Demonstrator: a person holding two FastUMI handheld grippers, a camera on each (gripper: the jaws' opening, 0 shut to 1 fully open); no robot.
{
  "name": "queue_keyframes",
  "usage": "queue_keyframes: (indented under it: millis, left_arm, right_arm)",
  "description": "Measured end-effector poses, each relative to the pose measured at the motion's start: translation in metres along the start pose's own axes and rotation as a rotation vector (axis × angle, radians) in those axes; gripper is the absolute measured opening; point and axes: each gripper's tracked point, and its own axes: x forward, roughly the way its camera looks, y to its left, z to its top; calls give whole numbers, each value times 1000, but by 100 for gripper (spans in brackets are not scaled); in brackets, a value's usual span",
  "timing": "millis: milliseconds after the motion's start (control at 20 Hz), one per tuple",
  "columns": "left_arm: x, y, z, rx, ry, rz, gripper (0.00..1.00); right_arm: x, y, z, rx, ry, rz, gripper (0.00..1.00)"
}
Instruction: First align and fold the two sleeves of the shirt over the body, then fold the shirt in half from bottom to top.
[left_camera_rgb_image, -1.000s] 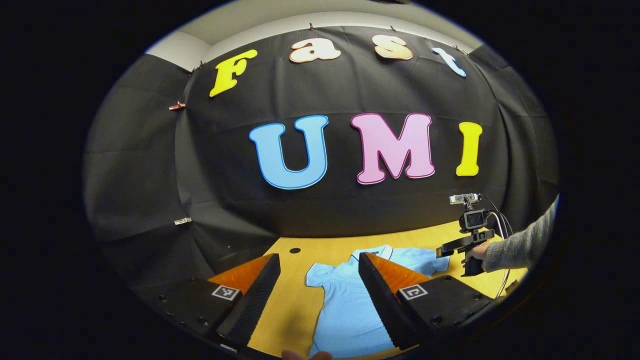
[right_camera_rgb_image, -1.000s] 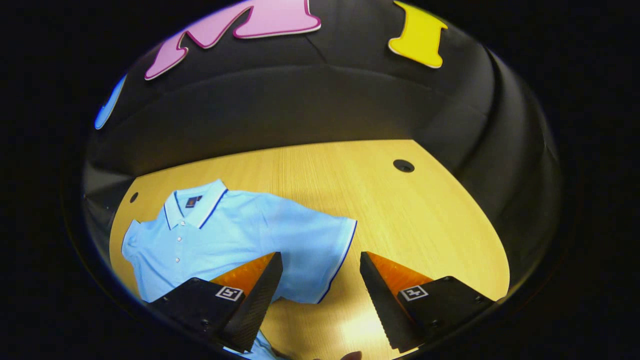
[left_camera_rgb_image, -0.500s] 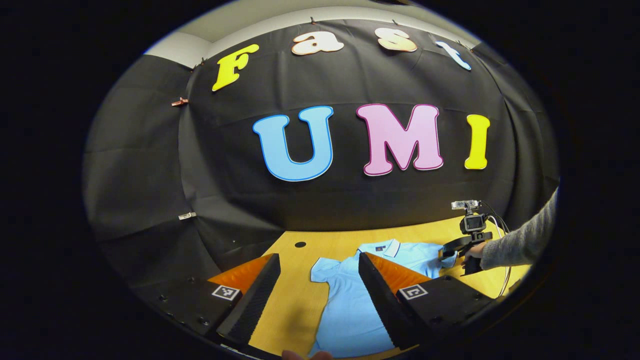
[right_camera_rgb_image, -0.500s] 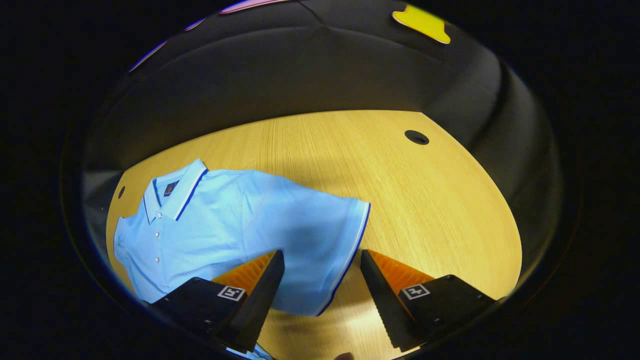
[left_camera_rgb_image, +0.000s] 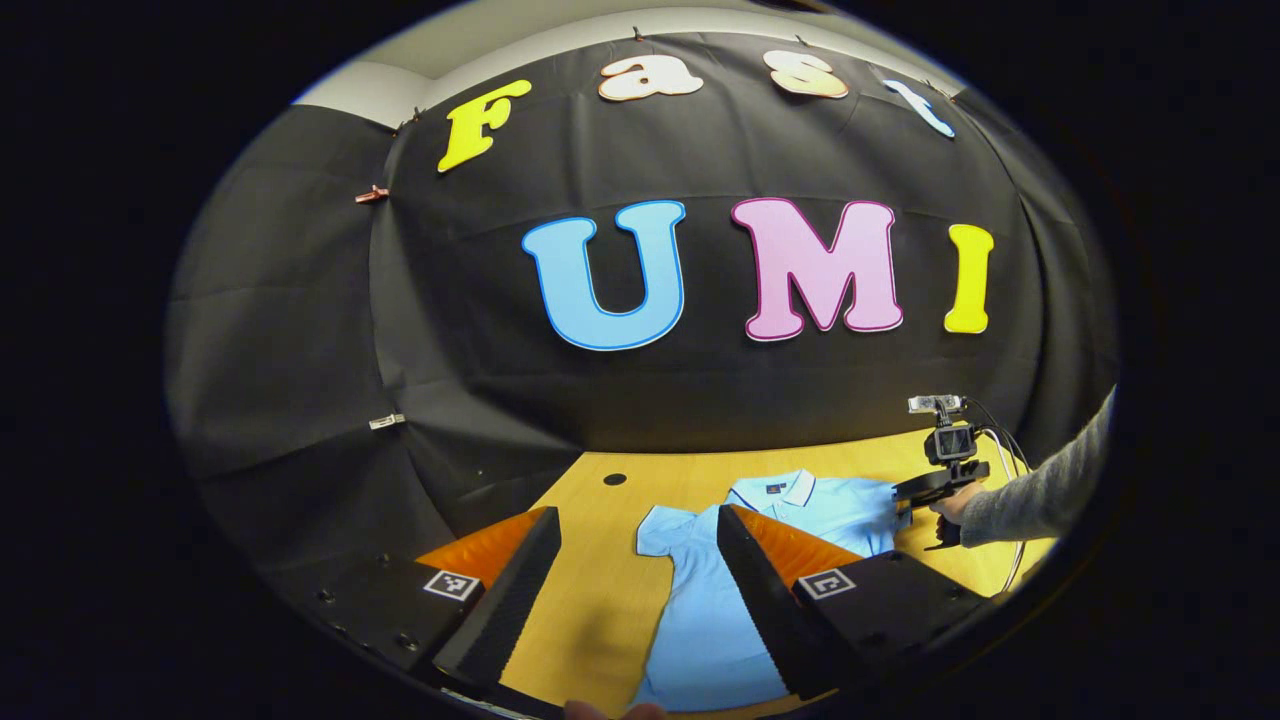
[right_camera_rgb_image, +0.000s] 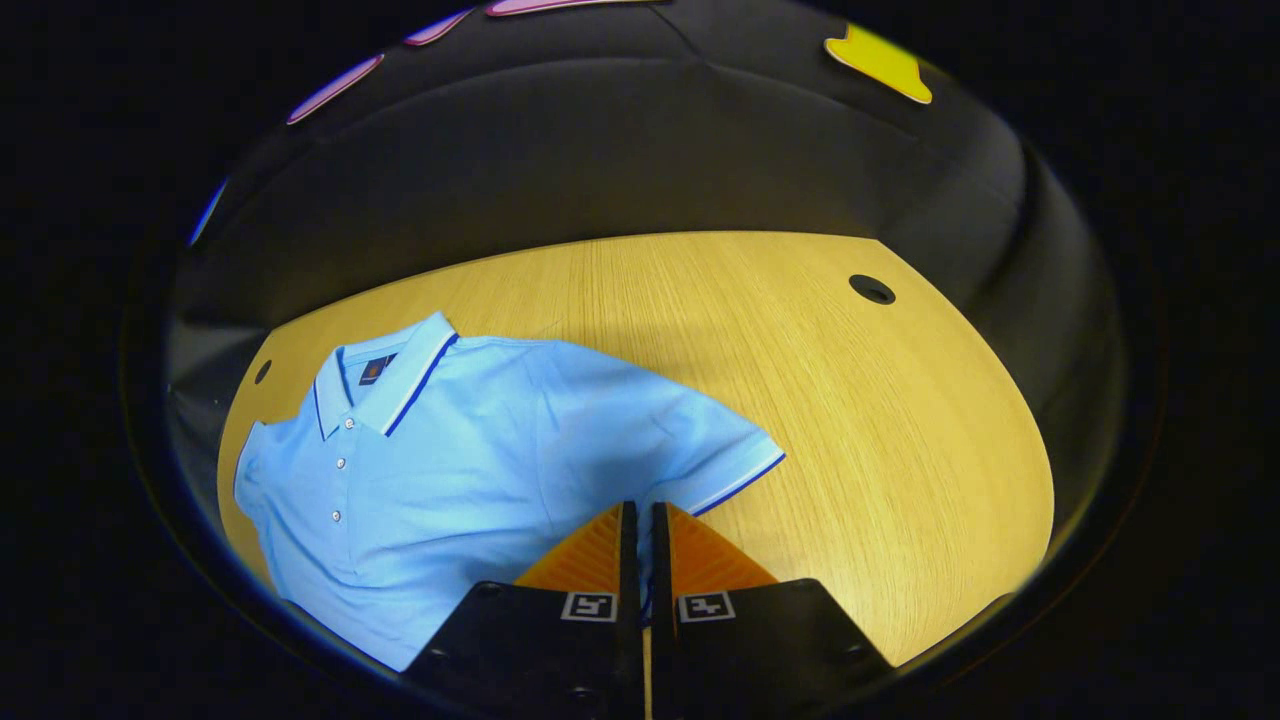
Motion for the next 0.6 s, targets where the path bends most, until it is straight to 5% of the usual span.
queue_keyframes:
  millis: [250,600]
  left_arm:
    - [-1,6,-6,-5,8,2,100]
    - [-3,16,-11,-26,9,8,99]
  right_arm:
    - [-12,2,15,-18,-61,24,5]
    - [-49,54,48,-81,-176,148,5]
